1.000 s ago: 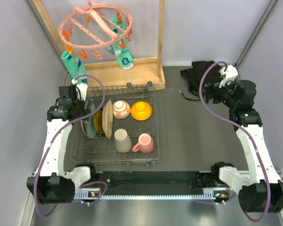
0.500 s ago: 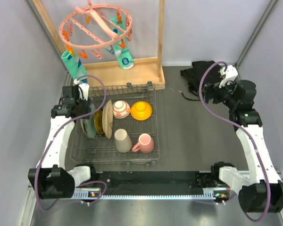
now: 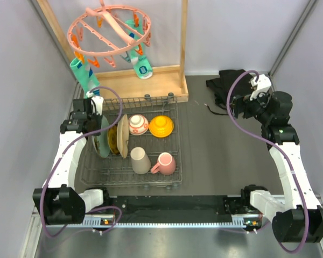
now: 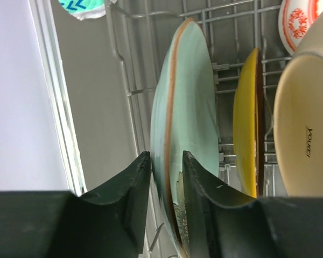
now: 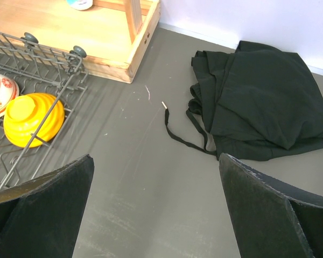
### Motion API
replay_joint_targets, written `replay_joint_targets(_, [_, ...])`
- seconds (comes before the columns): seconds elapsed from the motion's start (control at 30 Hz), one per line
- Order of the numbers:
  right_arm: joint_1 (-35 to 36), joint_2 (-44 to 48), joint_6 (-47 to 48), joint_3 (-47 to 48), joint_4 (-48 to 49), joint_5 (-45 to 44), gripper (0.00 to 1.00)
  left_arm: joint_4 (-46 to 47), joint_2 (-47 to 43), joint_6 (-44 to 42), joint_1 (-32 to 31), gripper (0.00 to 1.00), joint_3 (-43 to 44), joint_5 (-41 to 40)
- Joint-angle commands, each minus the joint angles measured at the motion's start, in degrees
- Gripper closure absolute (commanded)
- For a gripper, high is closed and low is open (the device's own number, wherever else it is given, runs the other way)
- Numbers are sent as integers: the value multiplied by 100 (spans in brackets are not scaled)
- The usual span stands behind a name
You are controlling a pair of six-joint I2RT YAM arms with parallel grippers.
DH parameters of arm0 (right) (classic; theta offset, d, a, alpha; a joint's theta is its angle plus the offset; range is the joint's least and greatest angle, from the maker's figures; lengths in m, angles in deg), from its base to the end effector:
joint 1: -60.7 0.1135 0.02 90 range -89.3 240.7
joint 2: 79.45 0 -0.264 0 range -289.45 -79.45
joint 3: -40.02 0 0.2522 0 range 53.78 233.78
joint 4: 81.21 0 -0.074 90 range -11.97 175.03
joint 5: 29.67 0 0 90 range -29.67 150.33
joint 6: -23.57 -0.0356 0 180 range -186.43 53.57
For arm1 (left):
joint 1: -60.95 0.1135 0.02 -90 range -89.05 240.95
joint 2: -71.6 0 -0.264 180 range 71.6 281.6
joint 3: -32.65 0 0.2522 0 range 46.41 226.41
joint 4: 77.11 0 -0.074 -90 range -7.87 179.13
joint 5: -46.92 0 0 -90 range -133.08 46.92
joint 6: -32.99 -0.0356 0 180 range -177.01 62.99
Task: Unload the mixed dishes from the dish rack
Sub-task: Pick up the plate from the dish rack.
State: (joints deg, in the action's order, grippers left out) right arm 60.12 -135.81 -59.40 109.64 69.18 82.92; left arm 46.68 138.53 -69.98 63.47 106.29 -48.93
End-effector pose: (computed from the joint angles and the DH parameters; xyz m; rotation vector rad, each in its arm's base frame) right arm 0.2219 0.0114 0.3611 -0.3746 1.8039 0.2726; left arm 0.2377 0.0141 0.3027 0.1766 2.4375 0.2452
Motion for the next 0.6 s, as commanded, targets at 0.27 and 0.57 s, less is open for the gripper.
replay_joint_targets(0.27, [23, 11, 97, -5, 162, 70, 1, 229, -32, 14, -6, 78, -90, 277])
replay_joint_targets(0.57, [32, -42, 123, -4, 136, 97, 1, 212, -67, 40, -15, 100, 112, 303])
